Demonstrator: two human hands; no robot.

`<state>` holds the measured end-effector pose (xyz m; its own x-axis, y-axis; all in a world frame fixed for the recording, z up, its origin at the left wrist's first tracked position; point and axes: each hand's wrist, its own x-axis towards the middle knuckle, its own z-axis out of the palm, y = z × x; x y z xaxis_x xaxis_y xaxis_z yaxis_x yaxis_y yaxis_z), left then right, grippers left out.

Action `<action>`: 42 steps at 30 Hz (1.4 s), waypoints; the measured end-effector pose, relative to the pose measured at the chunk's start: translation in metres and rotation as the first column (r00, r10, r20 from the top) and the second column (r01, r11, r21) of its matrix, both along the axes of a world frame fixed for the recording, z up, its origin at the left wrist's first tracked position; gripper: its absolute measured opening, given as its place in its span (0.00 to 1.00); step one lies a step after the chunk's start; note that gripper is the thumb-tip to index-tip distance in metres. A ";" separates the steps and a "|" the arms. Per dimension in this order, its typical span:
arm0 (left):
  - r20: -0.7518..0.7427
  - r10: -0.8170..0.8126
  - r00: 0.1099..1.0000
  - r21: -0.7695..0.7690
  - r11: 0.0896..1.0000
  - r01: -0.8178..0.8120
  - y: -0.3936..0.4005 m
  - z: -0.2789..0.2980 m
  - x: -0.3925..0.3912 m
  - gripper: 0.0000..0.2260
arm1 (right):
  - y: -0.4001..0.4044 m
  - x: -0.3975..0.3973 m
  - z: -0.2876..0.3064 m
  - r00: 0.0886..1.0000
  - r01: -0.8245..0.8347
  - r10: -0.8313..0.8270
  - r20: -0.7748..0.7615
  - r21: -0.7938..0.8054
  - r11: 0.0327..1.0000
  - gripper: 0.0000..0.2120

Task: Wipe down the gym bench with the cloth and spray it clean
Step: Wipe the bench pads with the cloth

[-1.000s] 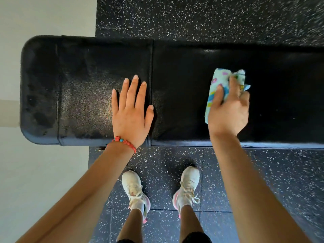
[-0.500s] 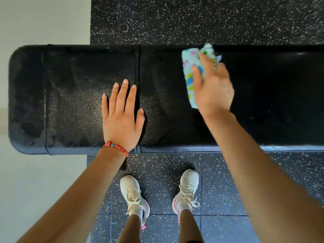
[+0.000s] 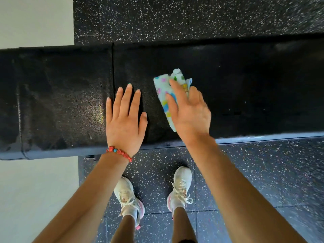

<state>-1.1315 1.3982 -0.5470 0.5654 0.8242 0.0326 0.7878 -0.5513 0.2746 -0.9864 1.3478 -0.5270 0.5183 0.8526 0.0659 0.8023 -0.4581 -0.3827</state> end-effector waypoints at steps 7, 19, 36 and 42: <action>-0.059 -0.003 0.998 0.025 1.000 0.004 -0.001 -0.003 0.001 0.23 | -0.049 0.056 0.000 0.900 0.437 -0.437 -0.005 -0.020 0.899 0.18; -0.038 -0.026 0.999 0.012 1.000 0.026 -0.016 0.011 0.027 0.22 | -0.068 0.044 -0.001 0.996 0.078 -0.080 0.049 0.043 0.996 0.15; -0.068 -0.025 0.997 -0.037 0.999 0.022 -0.039 0.000 0.088 0.24 | -0.061 0.070 0.005 0.998 -0.049 0.048 0.026 0.046 0.998 0.15; -0.080 -0.022 0.997 -0.025 0.999 0.020 -0.037 -0.001 0.089 0.24 | -0.053 0.133 0.001 0.971 0.239 -0.240 -0.017 -0.043 0.970 0.18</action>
